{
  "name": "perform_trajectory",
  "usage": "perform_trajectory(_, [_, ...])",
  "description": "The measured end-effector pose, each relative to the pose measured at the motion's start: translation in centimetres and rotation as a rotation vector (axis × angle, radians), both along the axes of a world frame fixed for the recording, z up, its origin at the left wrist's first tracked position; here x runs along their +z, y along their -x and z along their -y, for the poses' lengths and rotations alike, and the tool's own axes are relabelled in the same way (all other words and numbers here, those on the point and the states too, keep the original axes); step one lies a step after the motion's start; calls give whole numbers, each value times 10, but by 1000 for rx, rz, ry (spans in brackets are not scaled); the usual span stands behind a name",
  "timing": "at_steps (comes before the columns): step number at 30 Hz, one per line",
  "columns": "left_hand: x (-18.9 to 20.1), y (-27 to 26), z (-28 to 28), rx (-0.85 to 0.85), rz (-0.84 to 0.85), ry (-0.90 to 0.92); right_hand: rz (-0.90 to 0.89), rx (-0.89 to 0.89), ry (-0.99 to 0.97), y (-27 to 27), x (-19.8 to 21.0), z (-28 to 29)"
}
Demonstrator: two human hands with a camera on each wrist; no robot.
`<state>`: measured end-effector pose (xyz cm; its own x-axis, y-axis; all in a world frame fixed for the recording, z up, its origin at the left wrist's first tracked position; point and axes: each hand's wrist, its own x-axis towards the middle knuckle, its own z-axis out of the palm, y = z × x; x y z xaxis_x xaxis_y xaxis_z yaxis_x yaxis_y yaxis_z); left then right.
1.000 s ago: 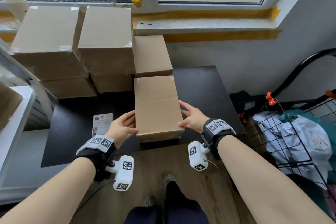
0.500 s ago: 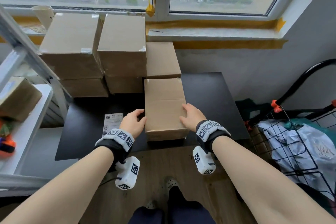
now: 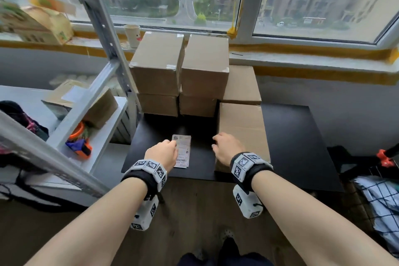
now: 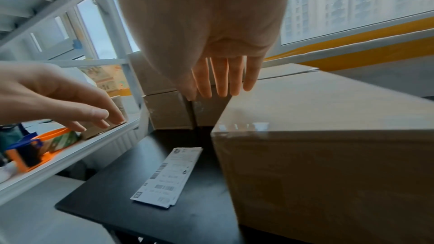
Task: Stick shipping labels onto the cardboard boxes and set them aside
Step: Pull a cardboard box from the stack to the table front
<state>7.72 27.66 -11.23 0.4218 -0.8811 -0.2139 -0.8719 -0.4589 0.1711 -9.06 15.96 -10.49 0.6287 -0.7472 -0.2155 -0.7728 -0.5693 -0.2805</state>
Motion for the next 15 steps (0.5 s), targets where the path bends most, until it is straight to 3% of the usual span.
perform_trajectory(7, [-25, -26, -39, 15, 12, -78, -58, 121, -49, -50, -21, -26])
perform_trajectory(15, [-69, -39, -48, 15, -79, -133, -120, 160, -174, -85, -77, -39])
